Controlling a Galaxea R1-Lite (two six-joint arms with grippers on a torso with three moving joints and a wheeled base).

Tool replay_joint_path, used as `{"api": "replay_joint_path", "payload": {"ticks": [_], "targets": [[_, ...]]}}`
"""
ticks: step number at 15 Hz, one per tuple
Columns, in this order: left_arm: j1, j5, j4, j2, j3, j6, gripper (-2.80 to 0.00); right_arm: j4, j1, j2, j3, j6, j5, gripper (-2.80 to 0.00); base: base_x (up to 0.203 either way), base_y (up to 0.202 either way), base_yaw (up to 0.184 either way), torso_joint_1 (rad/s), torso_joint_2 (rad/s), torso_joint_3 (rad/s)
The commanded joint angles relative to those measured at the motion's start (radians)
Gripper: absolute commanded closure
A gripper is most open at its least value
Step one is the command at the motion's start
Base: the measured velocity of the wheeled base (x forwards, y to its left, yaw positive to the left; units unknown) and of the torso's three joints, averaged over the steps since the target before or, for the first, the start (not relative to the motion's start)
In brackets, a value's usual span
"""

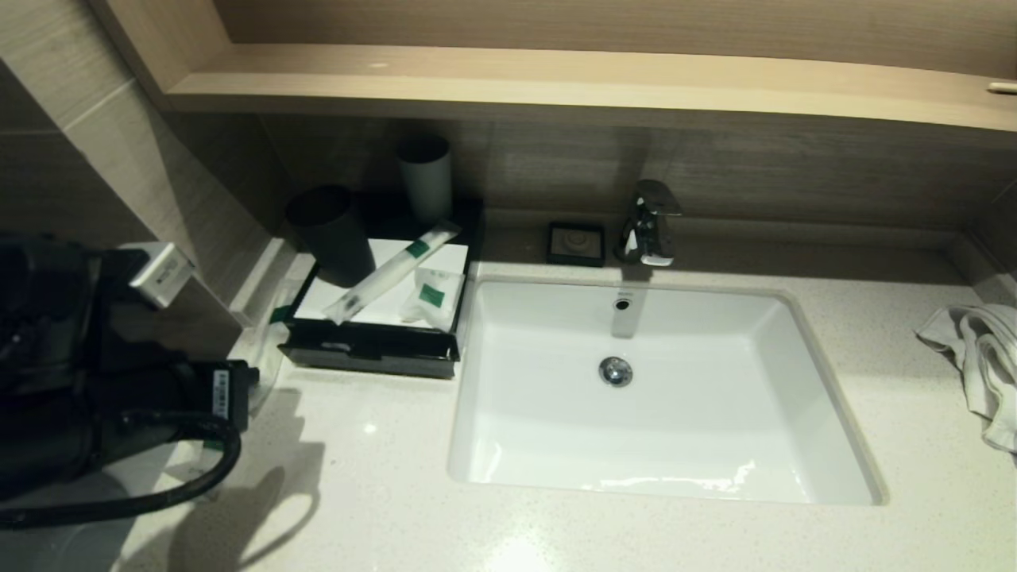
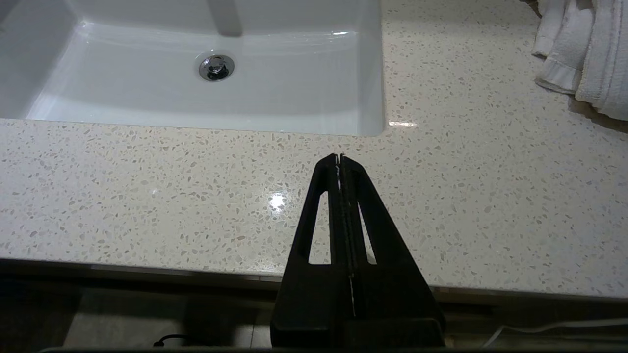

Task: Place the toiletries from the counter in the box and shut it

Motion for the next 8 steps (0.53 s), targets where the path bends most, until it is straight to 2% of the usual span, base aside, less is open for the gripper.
{"api": "replay_joint_path", "payload": {"ticks": [1,8], "targets": [[-0.012,0.003,-0.022,0.058,0.001,-0.002,0.00,0.000,0.000,0.000,0.000,0.000,0.000,0.00,0.000,0.000,0.000,0.000,0.00,0.000],[-0.039,0.019,-0.085,0.142,-0.003,-0.009,0.00,0.000,-0.001,0.000,0.000,0.000,0.000,0.00,0.000,0.000,0.000,0.000,0.00,0.000]]}}
